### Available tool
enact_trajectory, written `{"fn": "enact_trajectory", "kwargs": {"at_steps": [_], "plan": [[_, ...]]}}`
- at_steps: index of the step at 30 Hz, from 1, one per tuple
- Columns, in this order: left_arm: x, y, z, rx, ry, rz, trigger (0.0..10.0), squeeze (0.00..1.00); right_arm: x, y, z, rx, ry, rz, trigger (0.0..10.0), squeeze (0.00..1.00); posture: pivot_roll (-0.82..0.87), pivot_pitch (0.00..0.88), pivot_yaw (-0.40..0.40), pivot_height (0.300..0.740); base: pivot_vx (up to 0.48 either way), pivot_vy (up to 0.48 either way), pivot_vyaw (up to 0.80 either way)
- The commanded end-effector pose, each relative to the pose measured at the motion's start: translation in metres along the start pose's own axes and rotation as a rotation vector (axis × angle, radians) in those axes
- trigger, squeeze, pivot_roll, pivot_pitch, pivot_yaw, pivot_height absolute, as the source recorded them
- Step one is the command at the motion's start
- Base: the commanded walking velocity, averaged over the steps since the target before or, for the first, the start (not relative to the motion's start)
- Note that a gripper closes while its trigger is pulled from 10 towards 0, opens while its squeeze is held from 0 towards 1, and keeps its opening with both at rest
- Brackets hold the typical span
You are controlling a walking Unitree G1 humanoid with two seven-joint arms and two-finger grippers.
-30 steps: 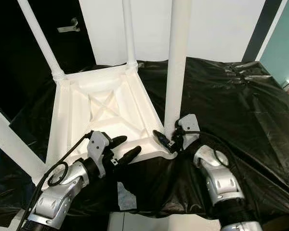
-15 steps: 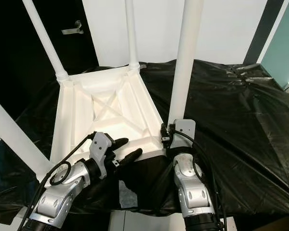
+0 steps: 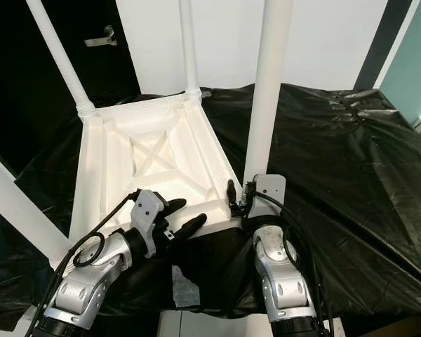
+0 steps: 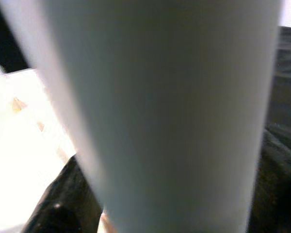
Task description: Building children table
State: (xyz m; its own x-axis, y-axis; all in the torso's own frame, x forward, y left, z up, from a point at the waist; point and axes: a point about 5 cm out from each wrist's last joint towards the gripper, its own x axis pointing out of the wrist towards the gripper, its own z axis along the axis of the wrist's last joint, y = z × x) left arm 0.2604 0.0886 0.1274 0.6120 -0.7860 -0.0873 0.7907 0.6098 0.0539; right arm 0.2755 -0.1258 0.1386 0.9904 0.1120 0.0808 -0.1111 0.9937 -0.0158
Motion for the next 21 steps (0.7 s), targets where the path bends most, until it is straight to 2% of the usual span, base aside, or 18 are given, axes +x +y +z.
{"fn": "enact_trajectory", "kwargs": {"at_steps": [1,2,4,5,6,7,8,9,10,14,15,17,19,20,21], "plan": [[-0.003,0.003,-0.001,0.009,0.019,0.059,10.0,0.00,-0.007,-0.009,0.001,0.010,-0.009,0.060,10.0,1.00,-0.02,0.000,0.008,0.740,0.000,0.000,0.00],[-0.003,0.003,-0.001,0.009,0.019,0.059,10.0,0.00,-0.007,-0.009,0.001,0.010,-0.009,0.060,10.0,1.00,-0.02,0.000,0.008,0.740,0.000,0.000,0.00],[-0.003,0.003,-0.001,0.017,0.021,0.063,10.0,0.00,-0.014,-0.021,0.001,0.009,-0.013,0.165,10.0,1.00,-0.02,0.000,0.006,0.740,0.000,0.000,0.00],[-0.004,0.003,-0.001,0.018,0.021,0.065,10.0,0.00,-0.016,-0.026,0.001,-0.011,-0.010,0.223,10.0,0.79,-0.02,0.000,0.004,0.740,0.000,0.000,0.00],[-0.003,0.004,-0.001,0.019,0.021,0.067,10.0,0.00,-0.017,-0.030,0.001,-0.019,-0.006,0.279,10.0,0.79,-0.02,0.000,0.003,0.740,0.000,0.000,0.00],[-0.003,0.004,-0.001,0.019,0.021,0.067,10.0,0.00,-0.017,-0.030,0.001,-0.019,-0.006,0.279,10.0,0.79,-0.02,0.000,0.003,0.740,0.000,0.000,0.00],[-0.003,0.004,-0.001,0.019,0.021,0.068,10.0,0.00,-0.018,-0.032,0.002,-0.023,-0.003,0.312,10.0,0.00,-0.02,0.000,0.003,0.740,0.000,0.000,0.00],[-0.003,0.005,-0.001,0.019,0.020,0.069,10.0,0.00,-0.017,-0.036,0.002,-0.048,0.007,0.372,10.0,0.00,-0.02,0.000,0.005,0.740,0.000,0.000,0.00],[-0.003,0.005,-0.001,0.019,0.020,0.069,10.0,0.00,-0.017,-0.036,0.002,-0.048,0.007,0.372,10.0,0.00,-0.02,0.000,0.005,0.740,0.000,0.000,0.00],[-0.002,0.005,0.001,0.025,0.017,0.062,10.0,0.00,-0.005,-0.044,0.002,-0.121,0.039,0.515,10.0,0.00,-0.02,0.000,0.003,0.740,0.000,0.000,0.00],[-0.002,0.005,0.001,0.025,0.017,0.062,10.0,0.00,-0.005,-0.044,0.002,-0.121,0.039,0.515,10.0,0.00,-0.02,0.000,0.003,0.740,0.000,0.000,0.00],[-0.001,0.004,0.001,0.028,0.020,0.049,10.0,0.00,0.003,-0.039,0.003,-0.138,0.056,0.615,10.0,0.00,-0.02,0.000,0.004,0.740,0.000,0.000,0.00],[-0.001,0.004,0.001,0.031,0.021,0.042,10.0,0.00,0.007,-0.035,0.002,-0.149,0.066,0.663,10.0,0.00,-0.02,0.000,0.003,0.740,0.000,0.000,0.00],[-0.001,0.003,0.002,0.034,0.021,0.037,10.0,0.00,0.010,-0.031,0.000,-0.167,0.077,0.711,6.5,0.00,-0.02,0.000,0.003,0.740,0.000,0.000,0.00],[-0.001,0.003,0.002,0.034,0.021,0.037,10.0,0.00,0.010,-0.031,0.000,-0.167,0.077,0.711,6.5,0.00,-0.02,0.000,0.003,0.740,0.000,0.000,0.00]]}}
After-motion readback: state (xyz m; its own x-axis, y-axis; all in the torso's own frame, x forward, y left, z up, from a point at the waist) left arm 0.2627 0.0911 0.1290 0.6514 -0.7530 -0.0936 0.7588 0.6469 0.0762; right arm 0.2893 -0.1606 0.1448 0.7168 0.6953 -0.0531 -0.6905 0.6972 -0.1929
